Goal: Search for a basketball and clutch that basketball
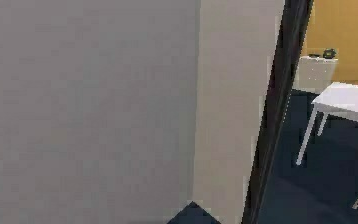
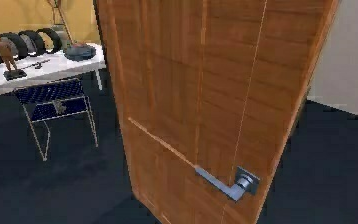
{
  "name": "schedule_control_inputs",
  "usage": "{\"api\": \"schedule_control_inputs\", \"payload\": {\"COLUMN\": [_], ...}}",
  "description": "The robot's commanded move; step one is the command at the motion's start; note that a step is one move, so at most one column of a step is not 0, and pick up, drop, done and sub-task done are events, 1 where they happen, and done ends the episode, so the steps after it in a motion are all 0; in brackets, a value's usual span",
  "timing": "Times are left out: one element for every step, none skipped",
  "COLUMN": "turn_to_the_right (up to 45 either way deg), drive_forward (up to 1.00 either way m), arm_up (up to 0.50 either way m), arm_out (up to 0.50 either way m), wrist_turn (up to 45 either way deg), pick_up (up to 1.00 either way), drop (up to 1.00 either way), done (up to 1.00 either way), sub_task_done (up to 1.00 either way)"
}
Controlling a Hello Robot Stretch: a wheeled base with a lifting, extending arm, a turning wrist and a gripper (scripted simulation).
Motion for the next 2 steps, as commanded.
{"api": "schedule_control_inputs", "payload": {"turn_to_the_right": [39.0, 0.0], "drive_forward": [0.00, 0.40], "arm_up": [0.00, 0.00], "arm_out": [0.00, 0.00], "wrist_turn": [0.0, 0.0], "pick_up": [0.00, 0.00], "drop": [0.00, 0.00], "done": [0.00, 0.00], "sub_task_done": [0.00, 0.00]}}
